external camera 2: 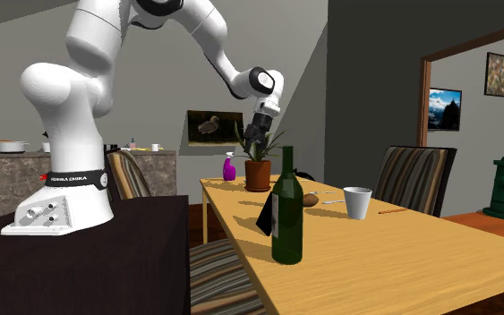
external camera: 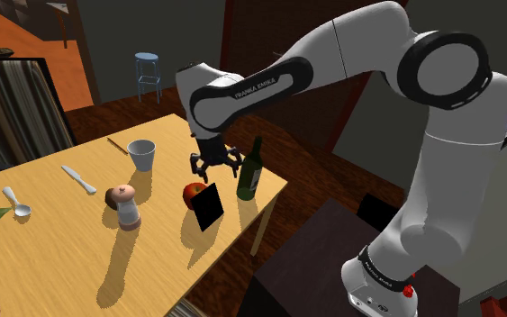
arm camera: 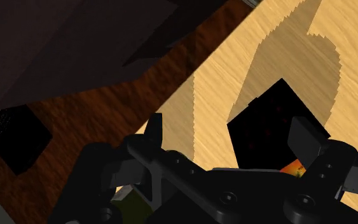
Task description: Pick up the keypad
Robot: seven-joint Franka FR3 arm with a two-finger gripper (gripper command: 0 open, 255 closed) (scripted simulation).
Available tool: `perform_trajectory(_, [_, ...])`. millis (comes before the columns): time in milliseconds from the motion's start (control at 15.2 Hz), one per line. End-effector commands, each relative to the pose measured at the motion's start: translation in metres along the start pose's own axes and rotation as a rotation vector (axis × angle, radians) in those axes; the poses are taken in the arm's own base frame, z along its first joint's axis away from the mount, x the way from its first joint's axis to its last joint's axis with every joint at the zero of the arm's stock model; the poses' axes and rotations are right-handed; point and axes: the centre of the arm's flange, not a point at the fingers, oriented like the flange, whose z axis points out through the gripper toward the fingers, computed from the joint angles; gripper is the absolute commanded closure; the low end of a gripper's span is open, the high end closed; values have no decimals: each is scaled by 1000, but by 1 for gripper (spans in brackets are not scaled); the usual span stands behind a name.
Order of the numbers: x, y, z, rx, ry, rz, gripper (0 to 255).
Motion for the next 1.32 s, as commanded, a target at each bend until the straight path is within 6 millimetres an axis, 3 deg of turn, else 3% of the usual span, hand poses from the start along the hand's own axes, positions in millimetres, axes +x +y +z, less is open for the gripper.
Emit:
perform_trajectory(0, [9,-23,16,-14,-28,48,0])
perform_trajectory(660, [66,-125,102,-79,-165,275,0])
perform_trajectory(1254, [75,-143,145,-83,-173,287,0])
